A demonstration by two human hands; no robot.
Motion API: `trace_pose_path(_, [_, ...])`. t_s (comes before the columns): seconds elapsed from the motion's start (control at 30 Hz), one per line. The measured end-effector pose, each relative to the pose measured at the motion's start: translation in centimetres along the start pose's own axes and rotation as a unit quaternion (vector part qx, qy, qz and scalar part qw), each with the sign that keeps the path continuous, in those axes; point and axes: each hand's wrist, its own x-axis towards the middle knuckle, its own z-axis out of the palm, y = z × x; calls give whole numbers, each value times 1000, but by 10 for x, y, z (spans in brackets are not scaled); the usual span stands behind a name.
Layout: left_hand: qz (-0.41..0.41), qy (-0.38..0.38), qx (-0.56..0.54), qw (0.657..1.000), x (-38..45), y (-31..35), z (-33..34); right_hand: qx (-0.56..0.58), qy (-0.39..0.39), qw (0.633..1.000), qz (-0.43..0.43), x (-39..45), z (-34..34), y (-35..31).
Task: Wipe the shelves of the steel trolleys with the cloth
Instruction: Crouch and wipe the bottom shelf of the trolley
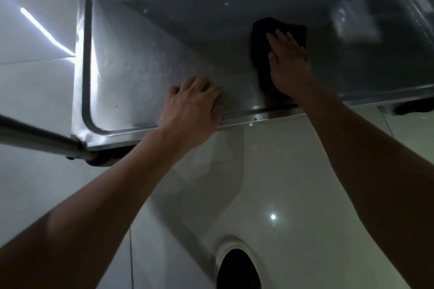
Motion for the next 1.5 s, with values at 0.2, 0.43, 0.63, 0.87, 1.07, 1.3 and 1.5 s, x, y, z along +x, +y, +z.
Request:
trace_pose_path(0.2, [-121, 17, 35, 992, -36, -63, -17, 8, -36, 998, -57, 11, 31, -76])
trace_pose_path(0.43, [-207, 9, 43, 977, -72, -101, -36, 27, -63, 986, -150, 28, 75, -187])
trace_pose_path(0.63, [-211, 15, 48, 976, -83, -116, -38, 6, -106, 970, -217, 39, 96, -260])
trace_pose_path(0.87, [-212, 26, 55, 975, -88, -122, -36, 37, -154, 941, -300, 32, 95, -294])
trace_pose_path(1.07, [-219, 27, 56, 974, -79, -106, -39, 52, -102, 966, -231, 21, 82, -234])
trace_pose_path(1.3, [-136, 10, 33, 990, -49, -59, -30, 52, -52, 994, -79, 7, 41, -120])
trace_pose_path(1.5, [-19, 7, -13, 1000, -36, 5, -7, 23, -49, 997, -53, -31, 17, -66])
